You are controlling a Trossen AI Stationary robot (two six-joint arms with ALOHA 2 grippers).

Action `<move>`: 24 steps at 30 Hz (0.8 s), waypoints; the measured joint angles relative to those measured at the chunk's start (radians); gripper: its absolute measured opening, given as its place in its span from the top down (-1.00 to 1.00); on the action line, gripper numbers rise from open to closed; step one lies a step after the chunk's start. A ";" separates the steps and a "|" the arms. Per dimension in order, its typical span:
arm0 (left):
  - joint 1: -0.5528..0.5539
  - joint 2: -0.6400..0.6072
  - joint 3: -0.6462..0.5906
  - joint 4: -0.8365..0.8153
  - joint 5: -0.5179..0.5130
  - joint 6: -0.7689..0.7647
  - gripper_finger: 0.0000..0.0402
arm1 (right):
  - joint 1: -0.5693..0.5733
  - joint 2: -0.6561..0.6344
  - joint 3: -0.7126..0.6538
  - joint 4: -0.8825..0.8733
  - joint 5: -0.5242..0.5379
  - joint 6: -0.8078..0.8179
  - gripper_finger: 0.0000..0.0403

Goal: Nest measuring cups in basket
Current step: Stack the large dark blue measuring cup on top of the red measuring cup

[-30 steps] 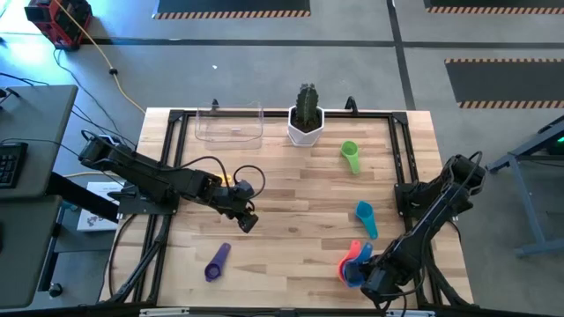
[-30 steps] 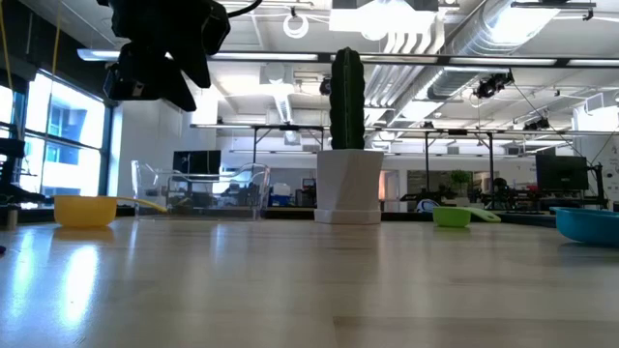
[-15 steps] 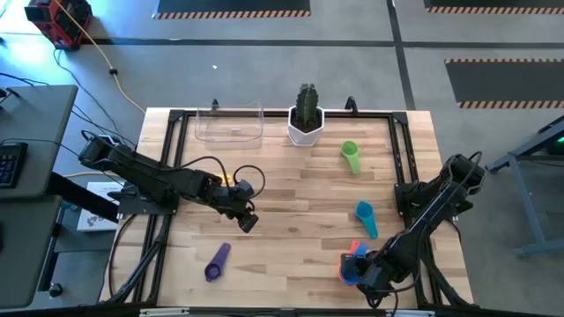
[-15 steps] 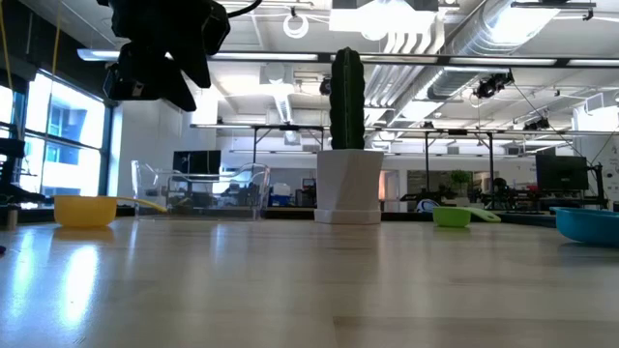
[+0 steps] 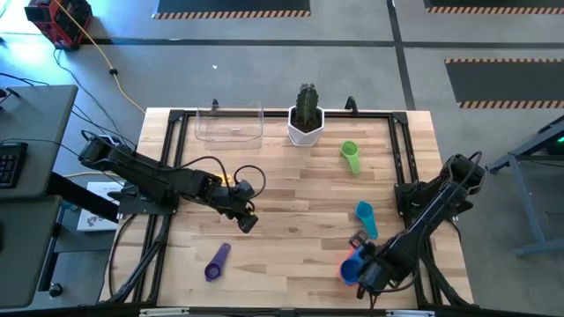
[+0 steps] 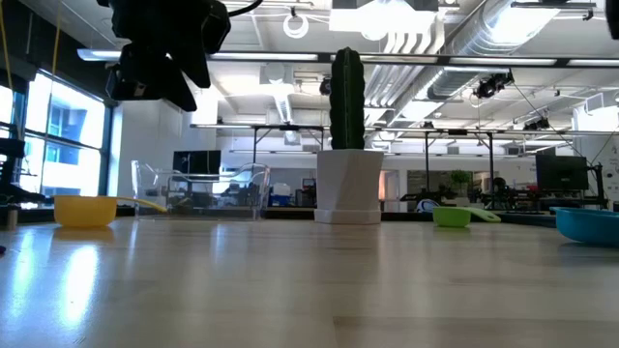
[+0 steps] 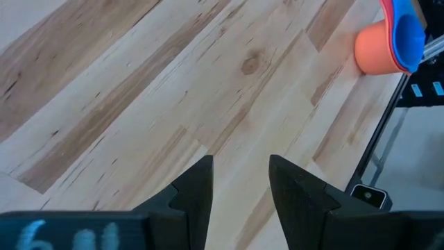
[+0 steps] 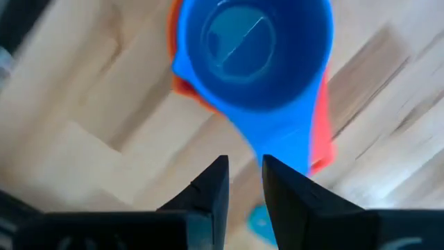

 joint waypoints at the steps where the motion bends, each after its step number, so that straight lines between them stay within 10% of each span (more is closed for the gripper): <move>1: 0.000 0.000 0.000 0.000 0.000 0.002 0.35 | 0.004 0.000 0.000 -0.001 -0.019 0.074 0.60; 12: 0.000 0.000 0.000 0.027 0.000 0.071 0.35 | 0.028 0.010 -0.015 0.029 0.050 0.770 0.60; 24: 0.000 0.000 0.000 0.061 0.000 0.199 0.35 | 0.031 0.010 -0.156 0.252 -0.054 1.138 0.60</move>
